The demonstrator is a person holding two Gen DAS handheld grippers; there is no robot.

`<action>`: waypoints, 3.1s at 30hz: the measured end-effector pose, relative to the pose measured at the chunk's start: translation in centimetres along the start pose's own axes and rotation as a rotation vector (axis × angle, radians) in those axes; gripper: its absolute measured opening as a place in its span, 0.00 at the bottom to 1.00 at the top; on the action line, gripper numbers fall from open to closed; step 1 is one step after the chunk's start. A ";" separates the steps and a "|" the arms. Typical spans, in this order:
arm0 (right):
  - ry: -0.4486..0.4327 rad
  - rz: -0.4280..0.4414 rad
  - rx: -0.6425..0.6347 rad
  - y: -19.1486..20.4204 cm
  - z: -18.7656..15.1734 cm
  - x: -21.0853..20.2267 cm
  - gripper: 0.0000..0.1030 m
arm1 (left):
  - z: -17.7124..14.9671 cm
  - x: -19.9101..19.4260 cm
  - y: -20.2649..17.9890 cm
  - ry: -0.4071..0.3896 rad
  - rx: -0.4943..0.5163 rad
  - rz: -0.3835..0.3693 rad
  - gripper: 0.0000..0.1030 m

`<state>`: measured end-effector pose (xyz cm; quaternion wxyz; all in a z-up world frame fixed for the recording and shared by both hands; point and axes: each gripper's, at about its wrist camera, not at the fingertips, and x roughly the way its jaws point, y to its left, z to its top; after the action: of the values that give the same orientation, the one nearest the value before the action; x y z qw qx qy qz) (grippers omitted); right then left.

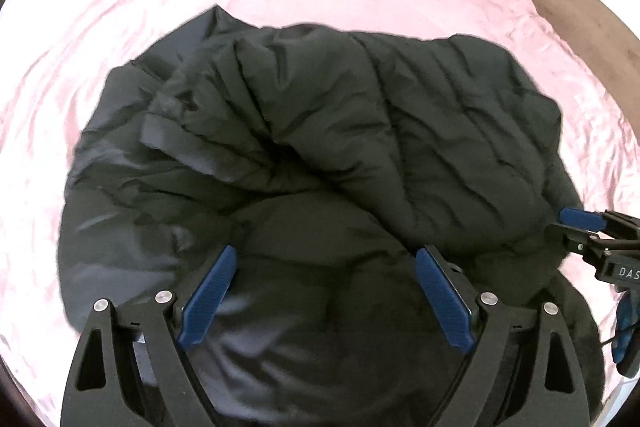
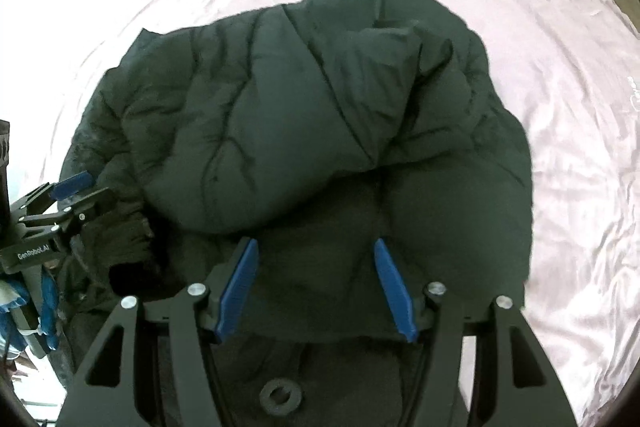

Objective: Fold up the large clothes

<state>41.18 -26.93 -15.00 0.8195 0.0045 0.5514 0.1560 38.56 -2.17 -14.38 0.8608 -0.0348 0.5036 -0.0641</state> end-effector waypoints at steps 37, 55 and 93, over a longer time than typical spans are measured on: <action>-0.016 -0.123 0.072 3.3 -13.7 -14.5 0.62 | -12.9 -13.8 9.4 0.099 -0.123 0.037 0.88; 0.115 -0.173 0.335 -7.1 -25.5 -17.8 0.76 | -17.5 -14.5 18.6 0.243 -0.255 0.141 0.92; 0.339 0.136 0.444 -8.0 -28.3 -5.7 0.87 | -32.2 -8.6 25.9 0.516 -0.597 -0.302 0.93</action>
<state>15.57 -40.68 -22.36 0.6824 0.1944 0.6996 0.0847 8.33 24.84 -25.96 0.6394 -0.3391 0.6884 -0.0475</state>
